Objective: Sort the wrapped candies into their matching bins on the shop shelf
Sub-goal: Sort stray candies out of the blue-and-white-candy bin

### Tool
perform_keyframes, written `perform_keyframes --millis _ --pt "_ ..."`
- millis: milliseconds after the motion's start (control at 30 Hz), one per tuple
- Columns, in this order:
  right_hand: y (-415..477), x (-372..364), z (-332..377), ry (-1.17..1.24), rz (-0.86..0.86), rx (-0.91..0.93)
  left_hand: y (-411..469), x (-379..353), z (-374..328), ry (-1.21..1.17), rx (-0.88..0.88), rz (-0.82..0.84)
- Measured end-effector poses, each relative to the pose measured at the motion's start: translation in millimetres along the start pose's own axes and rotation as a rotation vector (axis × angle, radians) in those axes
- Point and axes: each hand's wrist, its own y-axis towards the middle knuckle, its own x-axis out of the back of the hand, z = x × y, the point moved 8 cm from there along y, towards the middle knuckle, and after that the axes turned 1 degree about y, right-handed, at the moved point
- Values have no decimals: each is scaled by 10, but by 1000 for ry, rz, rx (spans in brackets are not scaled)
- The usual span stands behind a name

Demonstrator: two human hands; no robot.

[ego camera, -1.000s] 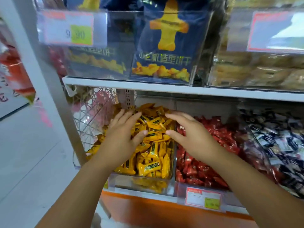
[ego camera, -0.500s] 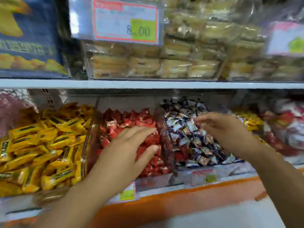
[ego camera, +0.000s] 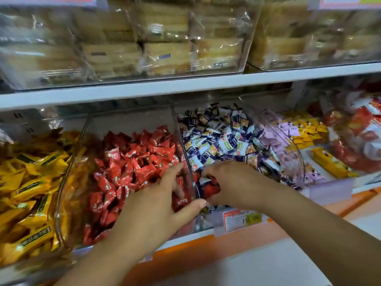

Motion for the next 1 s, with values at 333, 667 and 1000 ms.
perform_keyframes --millis 333,667,1000 --pt "-67 185 -294 407 -1 -69 -8 -79 30 -88 -2 55" --pt "145 -7 62 200 -52 51 -20 -94 44 -81 -13 26" --pt "-78 278 -217 540 -64 -41 -17 -80 42 -84 -7 26"
